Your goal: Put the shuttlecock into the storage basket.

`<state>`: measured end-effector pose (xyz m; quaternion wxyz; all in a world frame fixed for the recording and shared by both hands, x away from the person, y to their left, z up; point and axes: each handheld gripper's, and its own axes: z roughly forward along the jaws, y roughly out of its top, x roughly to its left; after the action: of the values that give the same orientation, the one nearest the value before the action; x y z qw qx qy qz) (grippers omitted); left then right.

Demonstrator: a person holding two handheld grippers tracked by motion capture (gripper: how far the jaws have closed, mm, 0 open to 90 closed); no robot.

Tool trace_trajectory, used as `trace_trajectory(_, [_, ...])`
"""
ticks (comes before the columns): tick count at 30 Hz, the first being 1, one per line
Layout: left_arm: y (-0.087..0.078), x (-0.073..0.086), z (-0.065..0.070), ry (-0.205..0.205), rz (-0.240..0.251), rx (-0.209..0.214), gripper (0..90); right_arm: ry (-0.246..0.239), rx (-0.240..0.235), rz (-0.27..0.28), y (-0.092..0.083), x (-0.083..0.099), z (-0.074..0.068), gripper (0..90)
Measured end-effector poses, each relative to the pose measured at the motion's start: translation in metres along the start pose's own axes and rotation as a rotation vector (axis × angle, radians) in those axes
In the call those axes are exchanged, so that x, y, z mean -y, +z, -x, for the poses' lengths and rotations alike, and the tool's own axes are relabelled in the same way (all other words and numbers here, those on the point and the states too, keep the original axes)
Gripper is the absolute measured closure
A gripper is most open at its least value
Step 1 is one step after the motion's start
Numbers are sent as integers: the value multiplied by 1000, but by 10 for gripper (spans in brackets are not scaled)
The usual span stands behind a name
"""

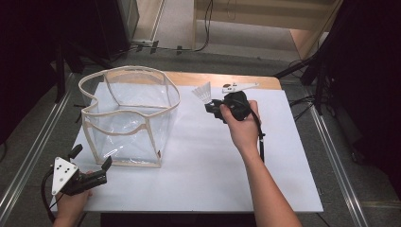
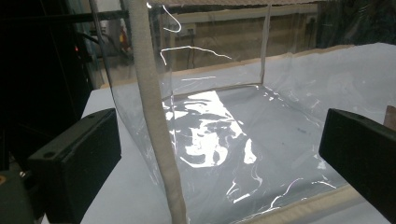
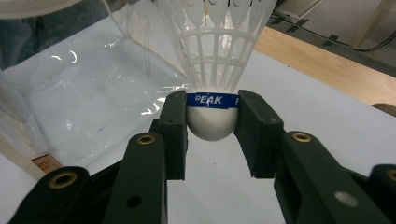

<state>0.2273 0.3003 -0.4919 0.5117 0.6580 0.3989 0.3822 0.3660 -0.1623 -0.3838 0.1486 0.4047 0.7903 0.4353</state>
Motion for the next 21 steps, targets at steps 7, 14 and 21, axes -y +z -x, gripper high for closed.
trace_trajectory(7, [0,0,0,1,0,1,0,4,-2,24,-4,-5,-3,624])
trace_trajectory(14, [0,0,0,1,0,1,0,-4,-2,42,-6,-9,-7,623])
trace_trajectory(21, [0,0,0,0,1,1,0,-9,-4,61,-10,-16,-11,623])
